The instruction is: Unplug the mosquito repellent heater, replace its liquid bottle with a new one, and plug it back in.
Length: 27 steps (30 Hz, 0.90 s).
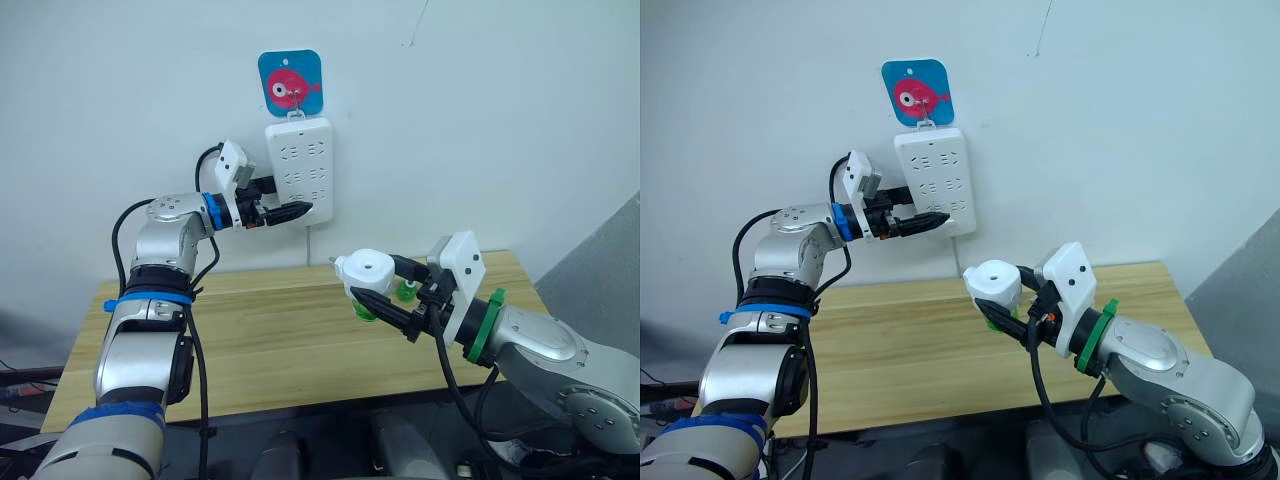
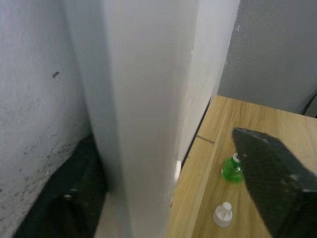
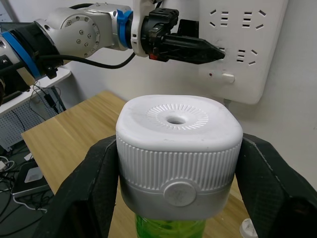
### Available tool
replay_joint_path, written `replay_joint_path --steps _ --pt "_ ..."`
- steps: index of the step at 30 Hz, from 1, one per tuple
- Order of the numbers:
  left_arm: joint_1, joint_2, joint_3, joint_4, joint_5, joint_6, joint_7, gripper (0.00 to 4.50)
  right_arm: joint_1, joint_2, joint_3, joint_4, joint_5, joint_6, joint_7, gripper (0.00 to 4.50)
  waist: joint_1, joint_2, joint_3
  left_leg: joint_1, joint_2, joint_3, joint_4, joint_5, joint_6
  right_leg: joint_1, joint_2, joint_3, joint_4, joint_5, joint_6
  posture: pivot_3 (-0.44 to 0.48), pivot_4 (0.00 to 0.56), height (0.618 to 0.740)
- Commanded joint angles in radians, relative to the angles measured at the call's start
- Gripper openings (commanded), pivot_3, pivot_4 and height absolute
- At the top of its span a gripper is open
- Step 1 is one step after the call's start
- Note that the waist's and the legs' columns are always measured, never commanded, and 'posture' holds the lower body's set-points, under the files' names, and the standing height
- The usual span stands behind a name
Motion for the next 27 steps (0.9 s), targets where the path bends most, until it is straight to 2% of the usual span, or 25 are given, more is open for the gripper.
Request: replay_joint_path --steps 1,5,6,15,21,27 --pt "-0.030 0.006 0.023 -0.018 -0.021 -0.003 -0.012 2.66 -0.011 0.002 -0.031 -0.035 0.005 -0.009 0.008 3.00 0.000 0.000 0.000 0.000 0.000 0.000 0.000 0.000 0.000 0.000 0.000 0.000 0.000 0.000 0.000 -0.232 0.113 0.740" --pt "-0.028 0.007 0.021 -0.024 -0.021 0.008 -0.017 1.36 -0.029 0.021 -0.022 -0.016 -0.021 -0.007 -0.014 3.00 -0.001 0.000 0.000 0.000 0.000 0.000 0.000 0.000 0.000 0.000 0.000 0.000 0.000 0.000 0.000 -0.232 0.112 0.740" --pt "-0.028 0.008 0.021 -0.025 -0.020 0.012 -0.016 1.29 -0.045 0.036 -0.014 -0.003 -0.039 -0.006 -0.031 3.00 -0.002 0.000 0.000 0.000 0.000 0.000 0.000 0.000 0.000 0.000 0.000 0.000 0.000 0.000 0.000 -0.232 0.112 0.740" --pt "-0.022 0.005 0.028 -0.068 -0.027 0.070 -0.004 1.30 -0.213 0.220 0.110 0.133 -0.257 0.008 -0.142 3.00 -0.008 0.000 0.000 0.000 0.000 -0.002 0.000 0.000 0.000 0.000 -0.001 0.000 0.001 0.000 0.000 -0.224 0.110 0.740" --pt "-0.018 -0.005 0.032 -0.095 -0.034 0.111 0.003 1.30 -0.277 0.359 0.141 0.248 -0.377 0.009 -0.194 3.00 -0.008 0.000 0.000 -0.001 -0.002 -0.004 0.000 0.001 -0.001 -0.001 -0.003 0.000 0.002 0.001 -0.001 -0.213 0.111 0.740" --pt "-0.003 -0.004 0.031 -0.121 -0.033 0.123 0.003 1.30 -0.289 0.430 0.148 0.293 -0.473 -0.009 -0.186 3.00 -0.008 0.001 0.000 -0.002 -0.002 -0.006 0.000 0.001 -0.002 -0.001 -0.004 -0.001 0.002 0.001 -0.001 -0.204 0.111 0.740"
